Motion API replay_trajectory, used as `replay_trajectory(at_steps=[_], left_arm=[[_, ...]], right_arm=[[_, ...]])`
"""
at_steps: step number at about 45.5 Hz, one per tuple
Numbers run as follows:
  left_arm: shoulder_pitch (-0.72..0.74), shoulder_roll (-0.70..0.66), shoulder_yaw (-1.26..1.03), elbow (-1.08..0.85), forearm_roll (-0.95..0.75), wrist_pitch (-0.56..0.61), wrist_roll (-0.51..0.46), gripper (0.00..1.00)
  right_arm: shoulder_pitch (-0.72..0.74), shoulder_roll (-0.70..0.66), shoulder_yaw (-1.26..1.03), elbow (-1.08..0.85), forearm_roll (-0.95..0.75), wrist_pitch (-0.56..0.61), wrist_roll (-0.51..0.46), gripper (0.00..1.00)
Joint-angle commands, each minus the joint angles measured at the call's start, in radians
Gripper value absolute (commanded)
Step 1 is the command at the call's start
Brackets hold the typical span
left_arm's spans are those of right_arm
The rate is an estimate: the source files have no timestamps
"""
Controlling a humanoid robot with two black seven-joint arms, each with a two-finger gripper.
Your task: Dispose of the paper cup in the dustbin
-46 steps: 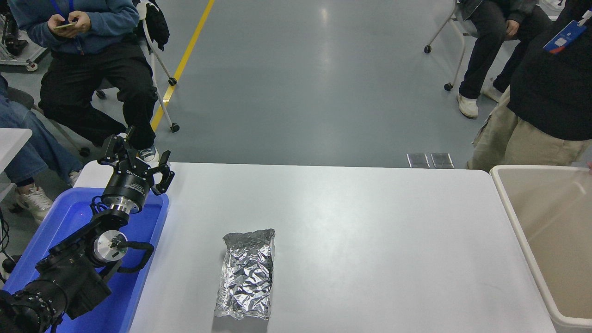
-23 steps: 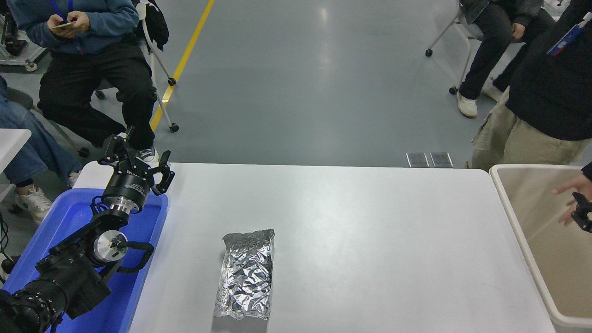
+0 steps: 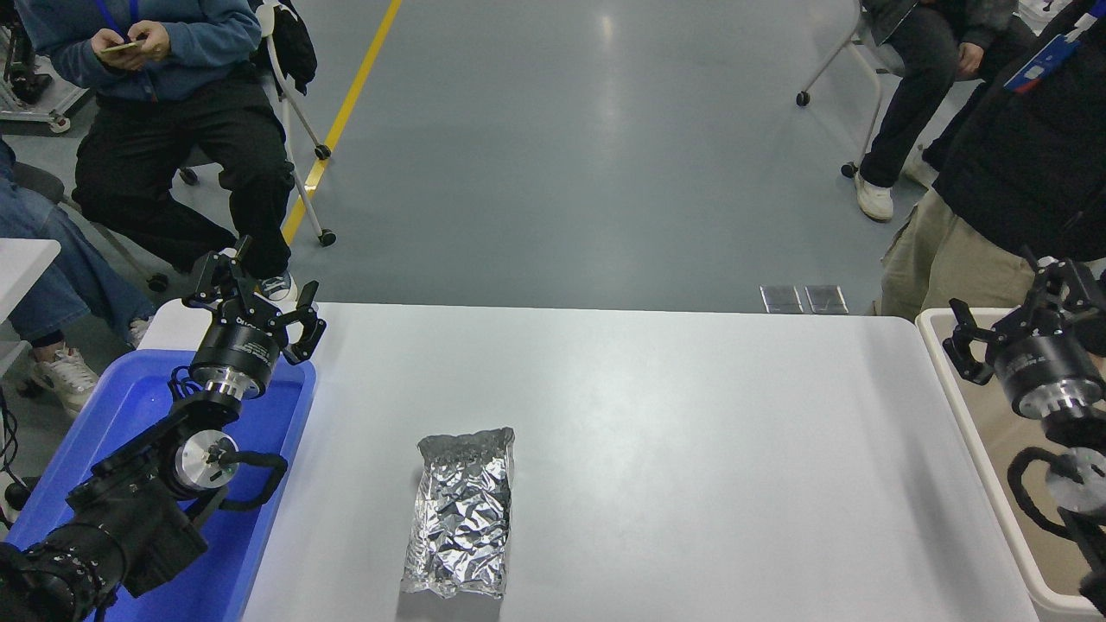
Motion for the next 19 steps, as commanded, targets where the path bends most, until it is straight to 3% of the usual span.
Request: replay_trajectory(at_steps=[1, 19], left_arm=[[0.0, 0.0, 0.0, 0.0, 0.0, 0.0, 0.0, 1.0], [0.0, 0.0, 0.0, 0.0, 0.0, 0.0, 0.0, 1.0]], right_arm=[[-0.041, 0.106, 0.119, 0.049, -0.091, 0.0, 0.009, 0.99], [-0.047, 0.132, 0.117, 0.045, -0.093, -0.001, 0.015, 0.99]])
